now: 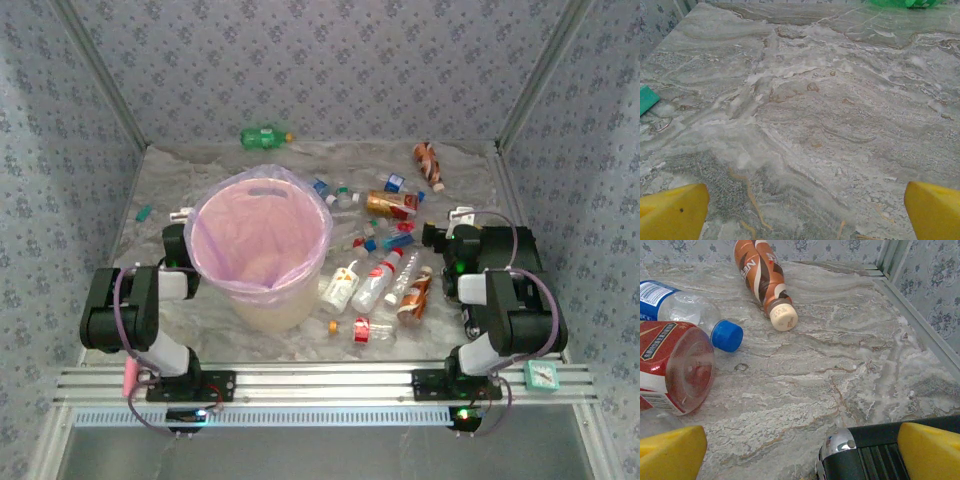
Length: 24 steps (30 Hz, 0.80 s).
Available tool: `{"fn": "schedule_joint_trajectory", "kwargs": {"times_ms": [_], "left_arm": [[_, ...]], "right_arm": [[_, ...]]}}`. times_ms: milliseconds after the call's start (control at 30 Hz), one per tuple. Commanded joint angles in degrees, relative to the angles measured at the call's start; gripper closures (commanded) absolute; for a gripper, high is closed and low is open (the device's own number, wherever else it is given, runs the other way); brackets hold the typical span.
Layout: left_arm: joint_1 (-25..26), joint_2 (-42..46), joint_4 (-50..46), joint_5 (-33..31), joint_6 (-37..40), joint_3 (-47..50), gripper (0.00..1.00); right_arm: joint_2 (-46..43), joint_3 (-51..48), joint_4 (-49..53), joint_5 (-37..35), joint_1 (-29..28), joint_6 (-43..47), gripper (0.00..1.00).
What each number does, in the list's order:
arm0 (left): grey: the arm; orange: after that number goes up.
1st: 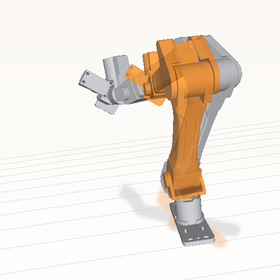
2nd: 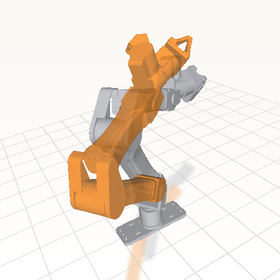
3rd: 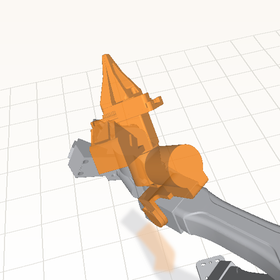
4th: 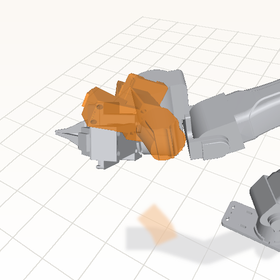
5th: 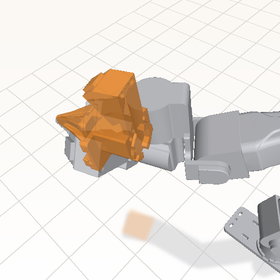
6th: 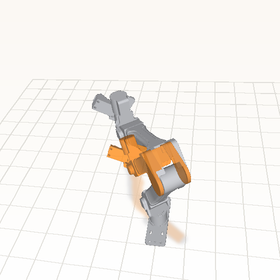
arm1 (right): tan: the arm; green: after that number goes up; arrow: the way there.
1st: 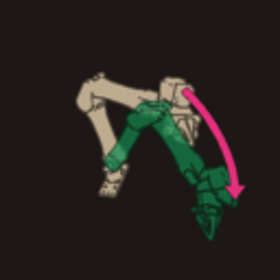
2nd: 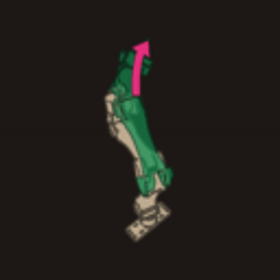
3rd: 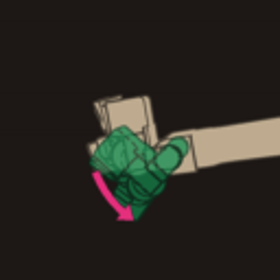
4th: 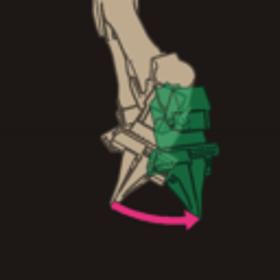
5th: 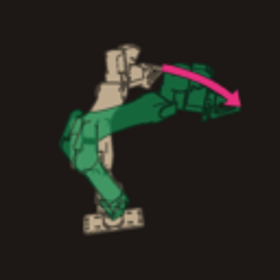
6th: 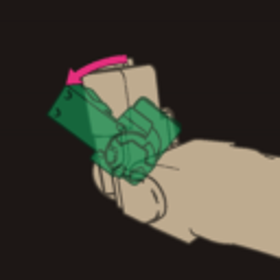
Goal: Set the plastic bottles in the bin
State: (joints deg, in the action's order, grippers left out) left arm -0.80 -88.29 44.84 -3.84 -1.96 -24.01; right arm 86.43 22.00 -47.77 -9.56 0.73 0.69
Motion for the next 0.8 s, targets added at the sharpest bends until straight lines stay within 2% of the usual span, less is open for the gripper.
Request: {"fn": "schedule_joint_trajectory", "kwargs": {"times_ms": [0,767], "left_arm": [[-0.17,0.48,1.22,0.87,0.20,0.02,0.00],[-0.33,0.38,1.04,1.11,0.18,-0.07,0.00]], "right_arm": [[0.51,0.06,0.83,0.47,-0.07,-0.41,0.00],[0.61,0.15,1.19,0.93,0.21,-0.61,0.00]]}}
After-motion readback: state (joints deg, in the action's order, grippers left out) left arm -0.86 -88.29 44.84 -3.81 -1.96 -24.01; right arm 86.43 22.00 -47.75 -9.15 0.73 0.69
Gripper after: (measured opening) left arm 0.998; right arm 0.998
